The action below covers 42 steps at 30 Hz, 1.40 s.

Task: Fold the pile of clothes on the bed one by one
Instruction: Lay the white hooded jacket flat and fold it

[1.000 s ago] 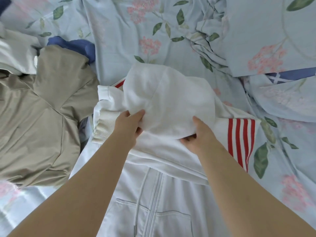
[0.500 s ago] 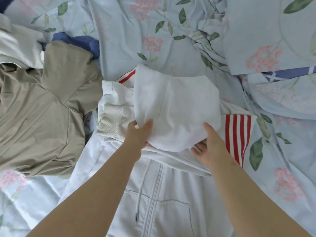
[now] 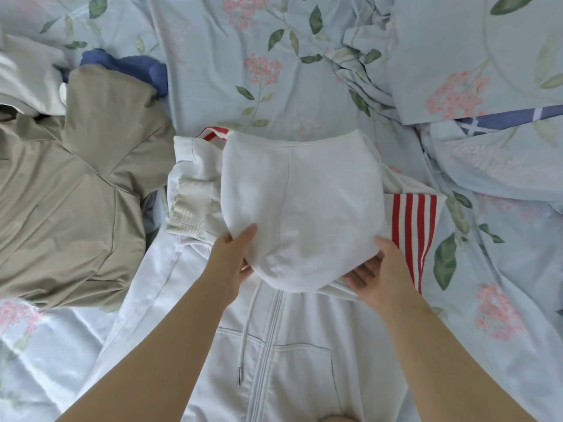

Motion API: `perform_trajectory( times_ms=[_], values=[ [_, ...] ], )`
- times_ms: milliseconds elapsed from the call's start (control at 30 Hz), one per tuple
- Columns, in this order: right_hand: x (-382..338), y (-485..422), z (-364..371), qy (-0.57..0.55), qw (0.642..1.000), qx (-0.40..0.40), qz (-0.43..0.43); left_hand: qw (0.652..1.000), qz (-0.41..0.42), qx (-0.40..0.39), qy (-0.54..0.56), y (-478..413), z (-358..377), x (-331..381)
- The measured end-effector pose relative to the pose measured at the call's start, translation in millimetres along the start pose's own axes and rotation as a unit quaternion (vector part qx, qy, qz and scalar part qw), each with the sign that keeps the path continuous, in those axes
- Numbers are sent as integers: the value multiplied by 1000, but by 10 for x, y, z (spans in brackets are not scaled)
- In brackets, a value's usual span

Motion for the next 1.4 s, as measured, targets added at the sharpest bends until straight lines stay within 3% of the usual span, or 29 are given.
perform_trajectory(
  times_ms=[100,267,400,467,567,633,700,733,800,867,900,967,1033,1100,1167,1233,1400],
  values=[
    [-67,-104,172,20,999,-3,-29,998,46,21,-44,-43,144,77],
    [-82,59,157,-178,965,-170,-94,990,66,-119,19,138,29,265],
    [398,147,-109,33,998,-6,59,997,12,15,-77,122,-397,107],
    [488,149,-90,48,997,39,42,997,-13,16,-80,140,-465,36],
    [419,144,33,60,997,27,-27,997,-3,-40,-70,201,-449,61],
    [336,194,128,-11,997,-53,-51,996,25,-85,3,250,-432,145],
    [359,259,144,-96,986,-127,-37,992,37,-81,90,248,-479,187],
    [426,260,113,-78,989,-125,-13,994,34,-55,89,231,-522,171],
    [594,210,-2,25,998,-21,55,1000,-4,3,-18,206,-602,97],
    [692,176,-73,51,992,95,69,993,-48,-2,-105,206,-648,0],
    [697,163,-58,41,992,110,55,991,-61,-17,-119,201,-657,-48],
    [669,136,35,53,995,84,31,990,-78,-63,-104,216,-646,-117],
    [651,161,171,60,997,40,34,991,-71,-115,-18,241,-627,-155],
    [675,146,207,32,999,28,13,991,-54,-121,16,240,-668,-170],
    [793,135,126,48,995,84,-14,991,-7,-51,-124,218,-756,-211],
    [1009,68,-24,129,981,143,-17,957,49,33,-285,177,-834,-308],
    [1427,-77,-206,236,959,155,12,899,120,54,-419,66,-908,-561]
  ],
)
Point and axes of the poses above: each hand's wrist, its own y-axis away from the middle knuckle, its own z-axis out of the palm, x = y × z, the point moved 1 cm from there along -y, towards the middle knuckle, and after that the axes turned 7 degrees about -x, right-handed, at the moved point
